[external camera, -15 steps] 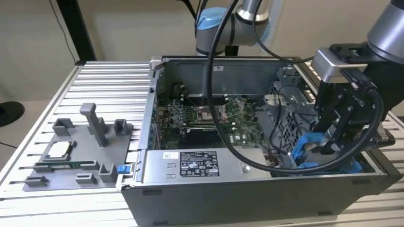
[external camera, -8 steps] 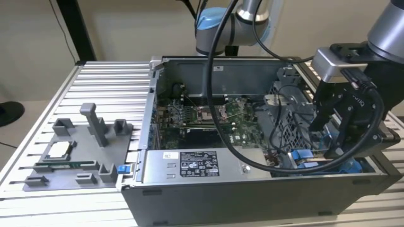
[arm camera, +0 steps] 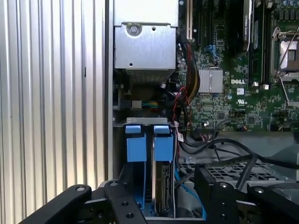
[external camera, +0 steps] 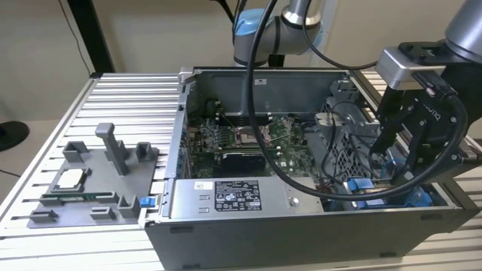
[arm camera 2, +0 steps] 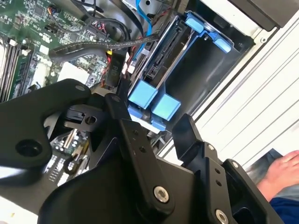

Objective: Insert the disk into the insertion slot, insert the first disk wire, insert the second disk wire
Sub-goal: 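Insert the disk into the insertion slot, then insert the first disk wire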

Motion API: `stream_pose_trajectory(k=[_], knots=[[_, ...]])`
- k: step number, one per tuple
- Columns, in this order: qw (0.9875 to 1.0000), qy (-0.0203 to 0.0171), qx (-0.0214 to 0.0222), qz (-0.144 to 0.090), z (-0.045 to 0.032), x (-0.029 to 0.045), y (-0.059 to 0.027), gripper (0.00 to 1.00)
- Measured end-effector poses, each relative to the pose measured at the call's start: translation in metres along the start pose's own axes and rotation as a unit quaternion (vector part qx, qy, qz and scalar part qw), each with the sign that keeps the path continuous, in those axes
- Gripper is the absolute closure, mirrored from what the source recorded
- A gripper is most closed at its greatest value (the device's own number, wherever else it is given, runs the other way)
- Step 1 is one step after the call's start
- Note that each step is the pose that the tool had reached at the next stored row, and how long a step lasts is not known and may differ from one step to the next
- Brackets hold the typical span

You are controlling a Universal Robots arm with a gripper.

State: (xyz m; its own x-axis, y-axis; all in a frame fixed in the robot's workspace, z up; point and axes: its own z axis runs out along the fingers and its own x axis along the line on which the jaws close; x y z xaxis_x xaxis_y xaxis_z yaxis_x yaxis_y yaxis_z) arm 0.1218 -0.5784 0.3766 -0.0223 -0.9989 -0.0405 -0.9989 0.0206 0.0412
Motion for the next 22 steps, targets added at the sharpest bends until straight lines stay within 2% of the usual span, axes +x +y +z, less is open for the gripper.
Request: stream_pose_trajectory(k=[6, 13, 22], knots=[[1.0000, 0.0000, 0.0000, 0.000, -0.0126, -0.0005, 0.0005, 0.00], [1.0000, 0.0002, 0.0000, 0.000, -0.0159, -0.0007, 0.0006, 0.00], [1.0000, -0.0001, 0.0000, 0.000, -0.0346, -0.0014, 0.0014, 0.00]])
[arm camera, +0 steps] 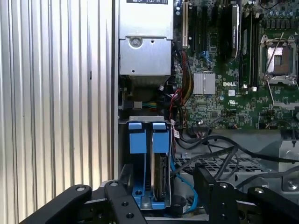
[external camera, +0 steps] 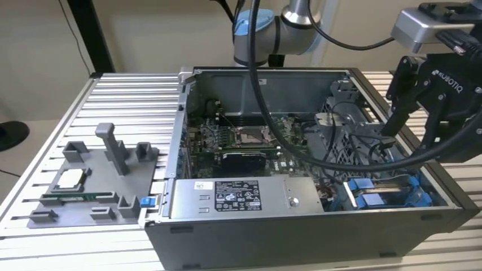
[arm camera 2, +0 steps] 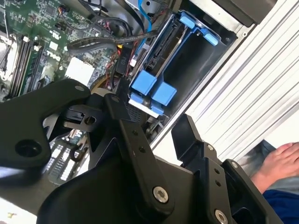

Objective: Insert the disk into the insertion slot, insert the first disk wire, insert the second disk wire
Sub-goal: 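Insert the first disk wire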

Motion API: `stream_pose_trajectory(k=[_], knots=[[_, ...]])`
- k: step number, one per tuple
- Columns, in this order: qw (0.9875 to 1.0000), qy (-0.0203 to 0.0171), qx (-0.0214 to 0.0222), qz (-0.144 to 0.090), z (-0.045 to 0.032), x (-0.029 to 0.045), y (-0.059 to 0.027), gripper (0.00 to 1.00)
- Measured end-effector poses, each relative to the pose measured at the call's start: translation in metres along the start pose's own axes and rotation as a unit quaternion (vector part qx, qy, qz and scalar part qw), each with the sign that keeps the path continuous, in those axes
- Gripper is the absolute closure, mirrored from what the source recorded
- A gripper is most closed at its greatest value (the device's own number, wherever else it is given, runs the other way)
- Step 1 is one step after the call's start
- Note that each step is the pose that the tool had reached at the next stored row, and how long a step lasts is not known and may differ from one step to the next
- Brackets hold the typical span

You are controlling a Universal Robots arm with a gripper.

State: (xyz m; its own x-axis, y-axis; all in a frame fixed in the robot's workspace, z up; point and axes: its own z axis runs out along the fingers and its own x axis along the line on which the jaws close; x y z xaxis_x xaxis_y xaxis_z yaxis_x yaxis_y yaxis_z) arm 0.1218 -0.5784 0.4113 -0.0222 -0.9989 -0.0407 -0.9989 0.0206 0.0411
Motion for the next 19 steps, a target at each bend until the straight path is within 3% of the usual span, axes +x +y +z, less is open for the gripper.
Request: stream_pose_trajectory(k=[5, 8, 14, 19], knots=[[1.0000, 0.0000, 0.0000, 0.000, -0.0094, -0.0006, 0.0006, 0.00], [1.0000, 0.0000, 0.0020, 0.000, -0.0097, -0.0037, 0.0008, 0.00], [0.9998, 0.0000, 0.0200, -0.003, -0.0047, -0.0094, 0.0007, 0.00], [0.9993, 0.0045, 0.0314, -0.019, -0.0005, -0.0116, 0.0006, 0.00]])
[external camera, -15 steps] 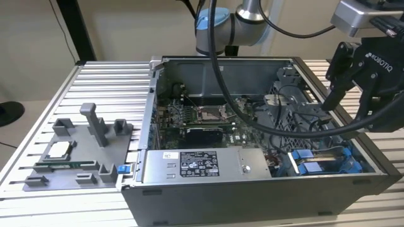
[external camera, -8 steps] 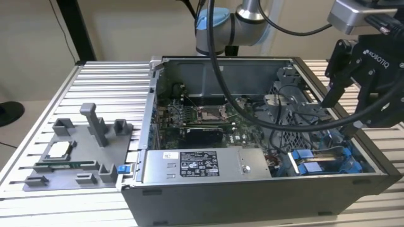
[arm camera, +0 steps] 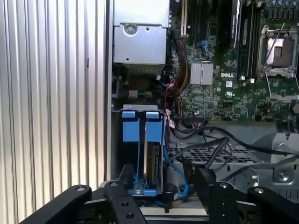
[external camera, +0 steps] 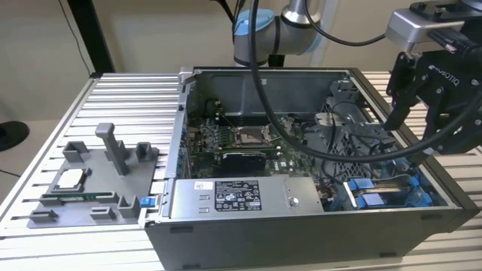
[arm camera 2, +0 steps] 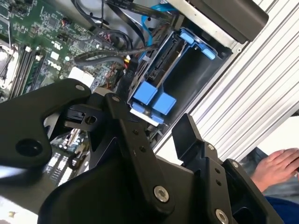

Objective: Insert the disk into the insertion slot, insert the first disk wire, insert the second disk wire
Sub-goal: 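Insert the first disk wire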

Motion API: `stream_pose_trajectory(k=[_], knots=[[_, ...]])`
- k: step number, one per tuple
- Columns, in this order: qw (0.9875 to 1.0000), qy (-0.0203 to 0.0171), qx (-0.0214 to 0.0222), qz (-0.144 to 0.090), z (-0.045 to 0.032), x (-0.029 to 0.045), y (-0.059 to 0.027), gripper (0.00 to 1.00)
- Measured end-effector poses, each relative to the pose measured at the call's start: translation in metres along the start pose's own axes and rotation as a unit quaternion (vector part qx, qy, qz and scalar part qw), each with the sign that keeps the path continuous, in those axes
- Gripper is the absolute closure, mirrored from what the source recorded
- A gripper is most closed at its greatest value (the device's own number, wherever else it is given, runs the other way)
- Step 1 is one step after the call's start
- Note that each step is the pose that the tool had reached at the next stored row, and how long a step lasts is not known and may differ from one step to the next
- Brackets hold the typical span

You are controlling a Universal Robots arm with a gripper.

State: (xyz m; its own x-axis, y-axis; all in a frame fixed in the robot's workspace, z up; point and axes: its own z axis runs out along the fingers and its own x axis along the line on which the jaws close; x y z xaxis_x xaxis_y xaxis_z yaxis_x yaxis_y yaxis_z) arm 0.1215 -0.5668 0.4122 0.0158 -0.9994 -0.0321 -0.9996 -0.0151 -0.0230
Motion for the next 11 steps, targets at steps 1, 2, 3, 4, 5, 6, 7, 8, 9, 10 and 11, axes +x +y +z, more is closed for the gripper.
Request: stream_pose_trajectory(k=[1, 2, 3, 4, 5, 6, 7, 8, 9, 10, 11], knots=[[1.0000, 0.0007, 0.0025, -0.005, 0.0007, -0.0003, 0.0000, 0.00], [1.0000, 0.0013, 0.0048, -0.009, 0.0013, -0.0005, 0.0000, 0.00], [0.9999, 0.0014, 0.0076, -0.011, 0.0019, -0.0005, 0.0000, 0.00], [0.9999, 0.0014, 0.0082, -0.012, 0.0021, -0.0005, 0.0000, 0.00], [0.9999, 0.0014, 0.0082, -0.012, 0.0020, -0.0005, 0.0000, 0.00], [0.9999, 0.0015, 0.0082, -0.012, 0.0020, -0.0005, -0.0001, 0.00], [0.9999, 0.0015, 0.0082, -0.012, 0.0023, -0.0006, 0.0000, 0.00], [0.9999, 0.0015, 0.0082, -0.012, 0.0025, -0.0006, 0.0000, 0.00], [0.9999, 0.0015, 0.0082, -0.012, 0.0025, -0.0006, 0.0000, 0.00], [0.9999, 0.0015, 0.0082, -0.012, 0.0025, -0.0006, 0.0000, 0.00], [0.9999, 0.0015, 0.0082, -0.012, 0.0025, -0.0006, 0.0000, 0.00]])
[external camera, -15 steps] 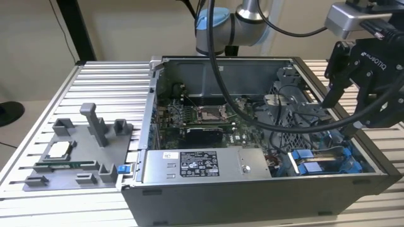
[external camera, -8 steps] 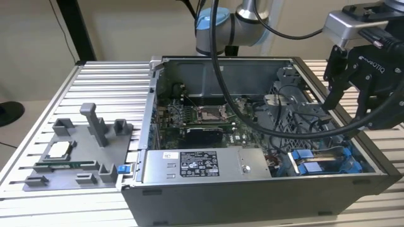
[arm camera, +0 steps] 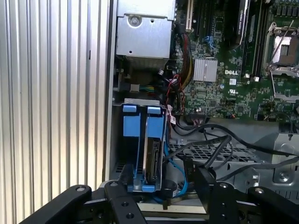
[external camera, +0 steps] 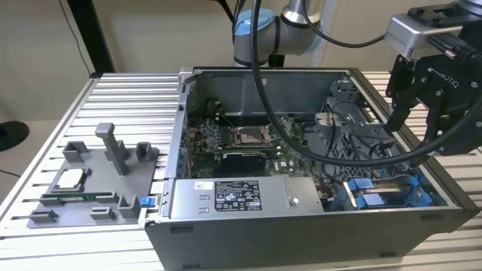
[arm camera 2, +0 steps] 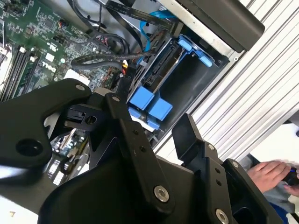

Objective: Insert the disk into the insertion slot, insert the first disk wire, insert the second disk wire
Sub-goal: 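Insert the first disk wire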

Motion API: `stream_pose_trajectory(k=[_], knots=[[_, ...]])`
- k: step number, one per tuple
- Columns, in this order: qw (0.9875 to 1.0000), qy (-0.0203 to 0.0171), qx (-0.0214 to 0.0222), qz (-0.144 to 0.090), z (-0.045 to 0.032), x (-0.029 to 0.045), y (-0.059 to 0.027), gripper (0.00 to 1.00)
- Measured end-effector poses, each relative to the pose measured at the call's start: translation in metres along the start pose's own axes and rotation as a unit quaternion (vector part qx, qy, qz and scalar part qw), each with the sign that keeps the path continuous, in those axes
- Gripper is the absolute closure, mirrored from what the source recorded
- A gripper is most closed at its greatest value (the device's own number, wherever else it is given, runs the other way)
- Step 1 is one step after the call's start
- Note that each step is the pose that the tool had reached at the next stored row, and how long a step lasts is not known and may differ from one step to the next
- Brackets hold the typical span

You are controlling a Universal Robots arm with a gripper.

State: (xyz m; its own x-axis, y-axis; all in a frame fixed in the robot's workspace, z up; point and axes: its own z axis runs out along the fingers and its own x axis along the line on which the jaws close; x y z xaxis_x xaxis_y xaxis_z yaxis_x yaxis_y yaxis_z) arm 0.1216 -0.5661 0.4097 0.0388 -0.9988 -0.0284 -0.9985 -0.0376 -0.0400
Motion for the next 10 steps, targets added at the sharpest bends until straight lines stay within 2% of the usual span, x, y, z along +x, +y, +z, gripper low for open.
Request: stream_pose_trajectory(k=[7, 10], knots=[[1.0000, 0.0000, 0.0004, 0.000, 0.0002, 0.0000, 0.0000, 0.00], [1.0000, 0.0006, 0.0065, -0.001, 0.0026, -0.0013, 0.0001, 0.00]])
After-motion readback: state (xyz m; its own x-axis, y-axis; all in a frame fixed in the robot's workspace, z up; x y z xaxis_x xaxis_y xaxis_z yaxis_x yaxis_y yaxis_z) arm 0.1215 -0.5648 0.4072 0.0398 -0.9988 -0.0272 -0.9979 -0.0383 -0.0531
